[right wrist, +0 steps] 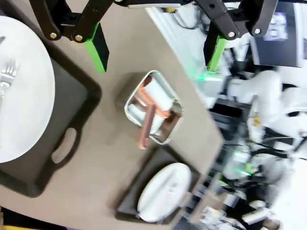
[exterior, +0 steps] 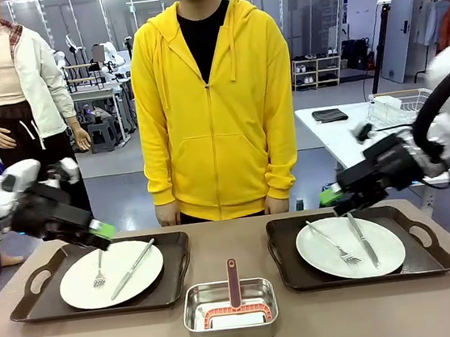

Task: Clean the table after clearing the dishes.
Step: When the left (or right) Handle tray is removed, use the left hand (or right hand) to clean the left (or right) side of the table with the Lint Roller.

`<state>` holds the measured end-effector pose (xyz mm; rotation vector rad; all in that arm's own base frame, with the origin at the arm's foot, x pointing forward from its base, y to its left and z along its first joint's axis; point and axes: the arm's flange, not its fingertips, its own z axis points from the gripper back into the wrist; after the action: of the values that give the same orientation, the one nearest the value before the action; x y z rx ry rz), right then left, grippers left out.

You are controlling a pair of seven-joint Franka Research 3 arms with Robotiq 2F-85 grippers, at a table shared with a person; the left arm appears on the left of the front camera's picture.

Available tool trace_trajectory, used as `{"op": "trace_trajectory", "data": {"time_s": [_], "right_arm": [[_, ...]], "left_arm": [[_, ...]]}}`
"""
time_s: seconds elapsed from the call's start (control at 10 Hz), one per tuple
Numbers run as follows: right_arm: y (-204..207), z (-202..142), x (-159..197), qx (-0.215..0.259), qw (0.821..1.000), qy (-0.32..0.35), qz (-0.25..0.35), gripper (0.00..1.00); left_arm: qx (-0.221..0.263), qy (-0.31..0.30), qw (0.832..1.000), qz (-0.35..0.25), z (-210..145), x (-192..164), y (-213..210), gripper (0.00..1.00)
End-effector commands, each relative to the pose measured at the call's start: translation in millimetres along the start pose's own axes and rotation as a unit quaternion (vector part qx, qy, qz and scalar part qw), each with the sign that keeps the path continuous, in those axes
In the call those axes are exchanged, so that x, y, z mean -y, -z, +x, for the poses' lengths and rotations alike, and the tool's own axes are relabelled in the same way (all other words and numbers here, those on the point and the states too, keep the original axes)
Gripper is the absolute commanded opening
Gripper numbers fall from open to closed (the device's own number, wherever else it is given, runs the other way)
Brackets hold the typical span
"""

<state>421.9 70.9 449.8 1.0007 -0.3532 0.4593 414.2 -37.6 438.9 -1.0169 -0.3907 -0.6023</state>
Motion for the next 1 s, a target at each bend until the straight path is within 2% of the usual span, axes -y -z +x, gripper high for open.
{"op": "trace_trajectory", "data": {"time_s": [0.0, 0.1, 0.3, 0.4, 0.5, 0.7, 0.8, 0.9], "right_arm": [[-27, -4, 54, 0.019, 0.993, 0.103, 0.055, 1.00], [-60, -16, 74, 0.042, 0.984, 0.157, 0.077, 1.00], [-143, -59, 112, 0.143, 0.959, 0.233, 0.075, 1.00], [-180, -85, 122, 0.201, 0.943, 0.256, 0.068, 1.00], [-214, -115, 126, 0.258, 0.924, 0.276, 0.060, 1.00], [-279, -179, 122, 0.361, 0.881, 0.304, 0.034, 1.00], [-301, -202, 118, 0.392, 0.862, 0.320, 0.018, 1.00], [-311, -208, 115, 0.396, 0.860, 0.321, -0.006, 1.00]], "left_arm": [[0.034, -0.114, 0.983, -0.142, -16, -56, -37, 1.00], [0.071, -0.129, 0.978, -0.150, -35, -71, -70, 1.00], [0.166, -0.174, 0.964, -0.109, -87, -96, -153, 1.00], [0.197, -0.202, 0.956, -0.079, -117, -104, -187, 1.00], [0.252, -0.235, 0.938, -0.049, -149, -103, -223, 1.00], [0.316, -0.260, 0.912, -0.001, -206, -84, -277, 1.00], [0.336, -0.266, 0.904, 0.016, -222, -75, -292, 1.00], [0.334, -0.272, 0.902, 0.029, -226, -71, -299, 1.00]]}}
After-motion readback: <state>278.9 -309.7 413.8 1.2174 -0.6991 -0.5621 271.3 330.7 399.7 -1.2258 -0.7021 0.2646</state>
